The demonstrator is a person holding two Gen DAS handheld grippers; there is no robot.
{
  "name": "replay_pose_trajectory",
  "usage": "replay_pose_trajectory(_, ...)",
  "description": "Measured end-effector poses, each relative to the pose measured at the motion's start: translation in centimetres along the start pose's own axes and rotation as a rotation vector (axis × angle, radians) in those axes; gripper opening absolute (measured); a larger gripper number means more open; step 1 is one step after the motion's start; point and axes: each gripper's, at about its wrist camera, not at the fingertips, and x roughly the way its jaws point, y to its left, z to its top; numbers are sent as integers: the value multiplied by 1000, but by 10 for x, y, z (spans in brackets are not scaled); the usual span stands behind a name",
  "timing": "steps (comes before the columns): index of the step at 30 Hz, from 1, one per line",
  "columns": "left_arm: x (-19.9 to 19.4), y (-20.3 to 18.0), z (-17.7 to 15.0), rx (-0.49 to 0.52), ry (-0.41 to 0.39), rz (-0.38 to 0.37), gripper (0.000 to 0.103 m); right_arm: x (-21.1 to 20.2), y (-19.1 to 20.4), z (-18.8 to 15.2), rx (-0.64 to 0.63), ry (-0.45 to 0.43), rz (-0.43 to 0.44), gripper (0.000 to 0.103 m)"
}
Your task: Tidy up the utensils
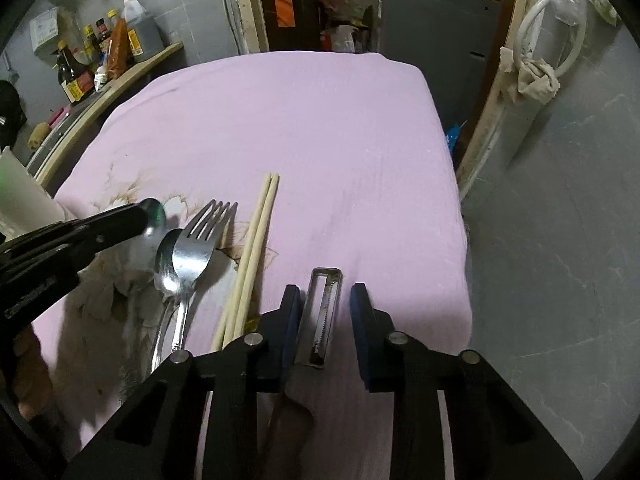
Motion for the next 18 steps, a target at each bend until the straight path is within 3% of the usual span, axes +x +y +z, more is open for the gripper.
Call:
replay_pose_trajectory(4,-8,-3,-4,14,-11,13,3,0,5,0,-10,5,-29,22)
replay_pose_trajectory(7,-13,-5,-6,17,-17,16,3,0,5,1,9,8,-5,12)
replay_pose_trajectory(10,-26,-6,-6,22,-51,21,2,-7,-13,-5,138,-34,94,11)
replay_pose_trajectory(13,-46,-6,-8,30,-110,28,2,-28,-32,-14,263,-142,211,11)
replay_pose_trajectory(18,-79,-8,-10,46,-208,52,2,-49,-30,-26,302,-229,252,11)
